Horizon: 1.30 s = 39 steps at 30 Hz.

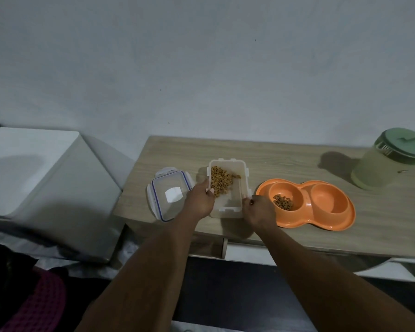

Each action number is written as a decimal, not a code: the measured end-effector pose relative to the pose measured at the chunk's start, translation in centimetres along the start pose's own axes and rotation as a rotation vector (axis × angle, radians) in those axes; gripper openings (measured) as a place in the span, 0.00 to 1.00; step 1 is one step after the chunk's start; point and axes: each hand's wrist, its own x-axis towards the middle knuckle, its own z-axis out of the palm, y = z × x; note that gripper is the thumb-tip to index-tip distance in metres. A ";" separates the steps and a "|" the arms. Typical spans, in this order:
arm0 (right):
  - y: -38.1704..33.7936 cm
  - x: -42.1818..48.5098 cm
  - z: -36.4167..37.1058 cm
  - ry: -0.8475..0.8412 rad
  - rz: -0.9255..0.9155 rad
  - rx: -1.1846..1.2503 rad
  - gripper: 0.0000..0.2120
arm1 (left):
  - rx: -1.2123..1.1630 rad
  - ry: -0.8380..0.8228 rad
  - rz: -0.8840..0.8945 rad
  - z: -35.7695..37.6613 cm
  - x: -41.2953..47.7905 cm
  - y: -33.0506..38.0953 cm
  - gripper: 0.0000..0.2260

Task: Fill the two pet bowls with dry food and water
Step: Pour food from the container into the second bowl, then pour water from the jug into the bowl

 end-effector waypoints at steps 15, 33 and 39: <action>-0.2 1.1 -2.0 -0.063 -0.069 -0.010 0.21 | 0.153 0.110 0.098 0.3 -0.5 1.3 0.19; 10.1 2.3 -18.3 0.335 0.152 0.079 0.19 | 0.492 0.001 0.625 10.7 -1.0 13.9 0.28; 15.2 3.7 -23.4 0.475 0.302 0.212 0.19 | 0.744 -0.192 0.559 17.0 0.1 16.7 0.49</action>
